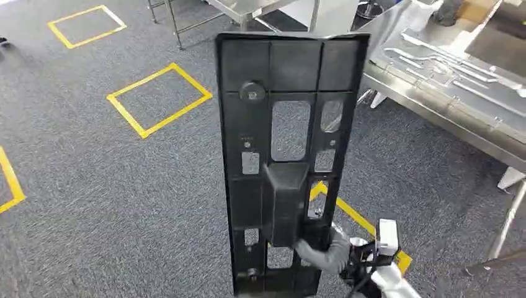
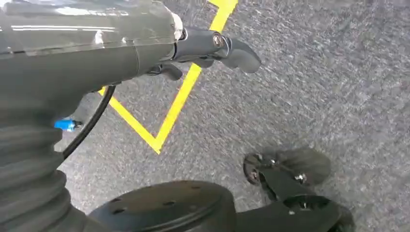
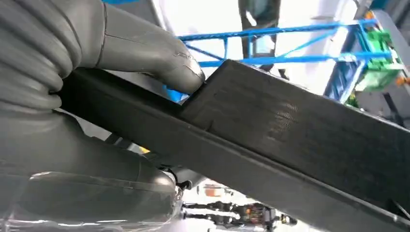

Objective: Take the parts from the cabinet and place them on the table.

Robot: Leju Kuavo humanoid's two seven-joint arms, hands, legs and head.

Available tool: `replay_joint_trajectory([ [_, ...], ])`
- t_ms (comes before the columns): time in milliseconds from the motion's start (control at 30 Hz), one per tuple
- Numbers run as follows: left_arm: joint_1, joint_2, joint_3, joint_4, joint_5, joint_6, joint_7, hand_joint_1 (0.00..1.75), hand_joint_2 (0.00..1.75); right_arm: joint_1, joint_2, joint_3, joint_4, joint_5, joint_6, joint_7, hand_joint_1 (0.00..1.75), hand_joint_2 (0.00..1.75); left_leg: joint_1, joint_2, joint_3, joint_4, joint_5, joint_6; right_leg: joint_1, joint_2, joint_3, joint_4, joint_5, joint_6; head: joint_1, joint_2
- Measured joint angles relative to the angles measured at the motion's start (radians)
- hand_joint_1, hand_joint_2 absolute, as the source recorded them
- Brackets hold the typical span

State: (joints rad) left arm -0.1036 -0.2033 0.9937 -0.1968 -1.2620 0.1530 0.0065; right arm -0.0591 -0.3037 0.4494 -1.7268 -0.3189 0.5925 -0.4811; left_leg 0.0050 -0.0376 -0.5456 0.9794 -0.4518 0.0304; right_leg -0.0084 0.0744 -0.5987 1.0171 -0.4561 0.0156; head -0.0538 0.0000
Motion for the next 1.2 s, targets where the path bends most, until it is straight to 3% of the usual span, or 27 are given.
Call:
replay_joint_trajectory([
  [33, 0.002, -0.001, 0.005, 0.0, 0.003, 0.0, -0.001, 0.0, 1.75, 0.006, 0.0, 0.003, -0.006, 0.0, -0.008, 0.005, 1.75, 1.75, -0.001, 0.014, 0.001, -0.003, 0.0, 0.005, 0.001, -0.036, -0.023, 0.048, -0.034, 0.002, 0.0, 0.0],
  [67, 0.005, -0.001, 0.007, 0.0, 0.005, -0.002, -0.001, 0.0, 1.75, 0.01, 0.004, 0.004, -0.01, -0.001, -0.013, 0.008, 1.75, 1.75, -0.003, 0.03, -0.001, -0.003, -0.001, 0.006, -0.003, -0.055, -0.061, 0.129, -0.077, 0.006, 0.0, 0.0],
  [133, 0.009, -0.001, 0.01, 0.0, 0.007, -0.002, -0.001, 0.0, 1.75, 0.03, 0.005, 0.006, -0.013, -0.002, -0.018, 0.012, 1.75, 1.75, -0.007, 0.061, -0.001, -0.002, -0.003, 0.01, -0.009, -0.068, -0.133, 0.285, -0.135, 0.013, 0.0, 0.0],
  [167, 0.009, -0.001, 0.012, 0.0, 0.007, -0.002, -0.001, 0.0, 1.75, 0.037, 0.005, 0.007, -0.013, -0.002, -0.019, 0.013, 1.75, 1.75, -0.008, 0.073, -0.001, -0.001, -0.004, 0.009, -0.01, -0.07, -0.14, 0.301, -0.13, 0.015, 0.0, 0.0],
  [200, 0.009, -0.001, 0.013, 0.0, 0.007, -0.002, -0.001, 0.0, 1.75, 0.042, 0.005, 0.008, -0.014, -0.002, -0.019, 0.014, 1.75, 1.75, -0.008, 0.085, 0.0, 0.0, -0.006, 0.008, -0.012, -0.073, -0.123, 0.27, -0.104, 0.017, 0.0, 0.0],
  [233, 0.009, -0.001, 0.013, 0.0, 0.007, -0.002, -0.001, 0.0, 1.75, 0.045, 0.005, 0.01, -0.016, -0.002, -0.019, 0.014, 1.75, 1.75, -0.008, 0.096, 0.001, 0.002, -0.008, 0.005, -0.013, -0.079, -0.084, 0.2, -0.066, 0.016, 0.0, 0.0],
  [267, 0.009, -0.001, 0.014, 0.0, 0.007, -0.002, -0.001, 0.0, 1.75, 0.045, 0.005, 0.01, -0.02, -0.002, -0.019, 0.014, 1.75, 1.75, -0.008, 0.108, 0.003, 0.005, -0.011, 0.003, -0.013, -0.097, -0.025, 0.092, -0.021, 0.013, 0.0, 0.0],
  [300, 0.009, -0.002, 0.015, 0.0, 0.006, -0.002, -0.001, 0.0, 1.75, 0.045, 0.005, 0.011, -0.024, -0.003, -0.019, 0.014, 1.75, 1.75, -0.009, 0.118, 0.005, 0.008, -0.015, -0.001, -0.009, -0.138, 0.027, 0.004, 0.004, 0.007, 0.0, 0.0],
  [333, 0.009, -0.002, 0.015, 0.0, 0.006, -0.002, -0.002, 0.0, 1.75, 0.044, 0.005, 0.011, -0.026, -0.003, -0.02, 0.014, 1.75, 1.75, -0.017, 0.124, 0.005, 0.011, -0.02, -0.009, 0.002, -0.166, 0.034, -0.016, -0.01, 0.001, 0.0, 0.0],
  [467, 0.005, -0.001, 0.016, 0.0, -0.008, 0.011, -0.04, 0.0, 1.75, 0.055, 0.004, 0.009, -0.033, 0.008, -0.033, -0.015, 1.75, 1.75, -0.016, 0.161, 0.015, 0.008, -0.024, -0.029, 0.001, -0.116, 0.028, -0.025, 0.0, -0.017, 0.0, 0.0],
  [500, 0.002, 0.002, 0.016, 0.0, -0.011, 0.018, -0.043, 0.0, 1.75, 0.055, 0.003, 0.007, -0.033, 0.014, -0.033, -0.031, 1.75, 1.75, -0.008, 0.115, 0.011, 0.023, -0.036, -0.041, -0.006, -0.107, 0.032, -0.03, 0.006, -0.021, 0.0, 0.0],
  [533, 0.001, 0.006, 0.016, 0.0, -0.016, 0.023, -0.044, 0.0, 1.75, 0.045, -0.001, 0.005, -0.033, 0.02, -0.031, -0.046, 1.75, 1.75, -0.006, 0.069, -0.008, 0.067, -0.068, -0.045, -0.008, -0.097, 0.031, -0.031, 0.008, -0.026, 0.0, 0.0],
  [567, 0.0, 0.009, 0.016, 0.0, -0.016, 0.025, -0.043, 0.0, 1.75, 0.031, -0.002, 0.004, -0.033, 0.031, -0.031, -0.056, 1.75, 1.75, -0.005, 0.052, -0.04, 0.14, -0.109, -0.048, -0.008, -0.086, 0.029, -0.031, 0.01, -0.03, 0.0, 0.0],
  [633, 0.0, 0.018, 0.016, 0.0, -0.015, 0.027, -0.046, 0.0, 1.75, -0.005, -0.002, -0.003, -0.032, 0.063, -0.041, -0.048, 1.75, 1.75, -0.005, 0.046, -0.118, 0.304, -0.175, -0.052, -0.007, -0.058, 0.025, -0.029, 0.011, -0.032, 0.0, 0.0],
  [667, -0.004, 0.021, 0.016, 0.0, -0.016, 0.026, -0.053, 0.0, 1.75, -0.023, -0.002, -0.01, -0.032, 0.074, -0.047, -0.027, 1.75, 1.75, -0.005, 0.045, -0.134, 0.335, -0.173, -0.052, -0.007, -0.046, 0.023, -0.025, 0.012, -0.032, 0.0, 0.0],
  [700, -0.008, 0.022, 0.016, 0.0, -0.017, 0.026, -0.055, 0.0, 1.75, -0.042, -0.002, -0.018, -0.032, 0.087, -0.057, 0.001, 1.75, 1.75, -0.004, 0.045, -0.125, 0.313, -0.147, -0.051, -0.007, -0.033, 0.024, -0.023, 0.012, -0.032, 0.0, 0.0],
  [767, -0.009, 0.028, 0.015, 0.0, -0.025, 0.024, -0.057, 0.0, 1.75, -0.078, -0.002, -0.035, -0.028, 0.111, -0.064, 0.044, 1.75, 1.75, -0.002, 0.035, -0.057, 0.166, -0.059, -0.044, -0.007, -0.007, 0.025, -0.019, 0.011, -0.029, 0.0, 0.0],
  [800, -0.008, 0.03, 0.015, 0.0, -0.027, 0.021, -0.053, 0.0, 1.75, -0.096, -0.002, -0.047, -0.023, 0.126, -0.068, 0.058, 1.75, 1.75, -0.001, 0.005, -0.017, 0.074, -0.017, -0.041, -0.007, 0.003, 0.023, -0.017, 0.012, -0.026, 0.0, 0.0],
  [833, -0.007, 0.032, 0.015, 0.0, -0.027, 0.017, -0.047, 0.0, 1.75, -0.114, -0.002, -0.059, -0.016, 0.143, -0.071, 0.066, 1.75, 1.75, 0.001, -0.045, -0.001, 0.03, -0.025, -0.033, -0.003, 0.012, 0.018, -0.013, 0.012, -0.02, 0.0, 0.0],
  [867, -0.005, 0.033, 0.015, 0.0, -0.027, 0.013, -0.041, 0.0, 1.75, -0.132, -0.002, -0.07, -0.003, 0.16, -0.072, 0.069, 1.75, 1.75, 0.001, -0.036, -0.002, 0.025, -0.022, -0.029, -0.005, 0.028, 0.011, -0.011, 0.015, -0.012, 0.0, 0.0],
  [967, 0.0, 0.036, 0.016, 0.0, -0.026, 0.008, -0.019, 0.0, 1.75, -0.173, -0.002, -0.098, 0.043, 0.196, -0.07, 0.061, 1.75, 1.75, -0.003, -0.012, -0.004, 0.021, -0.013, -0.011, -0.01, 0.049, 0.002, -0.017, 0.025, 0.011, 0.0, 0.0],
  [1000, -0.001, 0.035, 0.016, 0.0, -0.024, 0.005, -0.014, 0.0, 1.75, -0.19, -0.001, -0.108, 0.066, 0.206, -0.071, 0.056, 1.75, 1.75, 0.003, 0.002, -0.003, 0.012, -0.004, 0.0, -0.012, 0.027, -0.002, -0.009, 0.019, 0.012, 0.0, 0.0],
  [1033, 0.0, 0.035, 0.016, 0.0, -0.021, 0.003, -0.011, 0.0, 1.75, -0.216, 0.003, -0.116, 0.088, 0.214, -0.071, 0.05, 1.75, 1.75, 0.003, 0.012, -0.005, 0.009, -0.003, 0.005, -0.005, -0.024, -0.019, 0.024, -0.007, 0.013, 0.0, 0.0],
  [1067, 0.001, 0.035, 0.017, 0.0, -0.016, 0.002, -0.009, 0.0, 1.75, -0.244, 0.007, -0.122, 0.115, 0.219, -0.072, 0.047, 1.75, 1.75, 0.001, 0.026, -0.007, 0.01, -0.003, 0.008, -0.007, -0.052, -0.054, 0.098, -0.049, 0.016, 0.0, 0.0],
  [1133, 0.01, 0.036, 0.021, 0.0, -0.011, 0.002, -0.008, 0.0, 1.75, -0.275, 0.01, -0.13, 0.15, 0.225, -0.073, 0.045, 1.75, 1.75, -0.002, 0.049, -0.009, 0.01, -0.003, 0.01, -0.009, -0.067, -0.128, 0.255, -0.112, 0.021, 0.0, 0.0],
  [1167, 0.012, 0.038, 0.022, 0.0, -0.009, 0.002, -0.007, 0.0, 1.75, -0.281, 0.01, -0.132, 0.167, 0.226, -0.073, 0.045, 1.75, 1.75, -0.003, 0.061, -0.009, 0.01, -0.004, 0.01, -0.011, -0.07, -0.15, 0.302, -0.118, 0.023, 0.0, 0.0],
  [1200, 0.012, 0.038, 0.023, 0.0, -0.009, 0.002, -0.006, 0.0, 1.75, -0.285, 0.01, -0.134, 0.179, 0.228, -0.073, 0.045, 1.75, 1.75, -0.004, 0.071, -0.009, 0.01, -0.005, 0.01, -0.011, -0.071, -0.144, 0.29, -0.099, 0.023, 0.0, 0.0],
])
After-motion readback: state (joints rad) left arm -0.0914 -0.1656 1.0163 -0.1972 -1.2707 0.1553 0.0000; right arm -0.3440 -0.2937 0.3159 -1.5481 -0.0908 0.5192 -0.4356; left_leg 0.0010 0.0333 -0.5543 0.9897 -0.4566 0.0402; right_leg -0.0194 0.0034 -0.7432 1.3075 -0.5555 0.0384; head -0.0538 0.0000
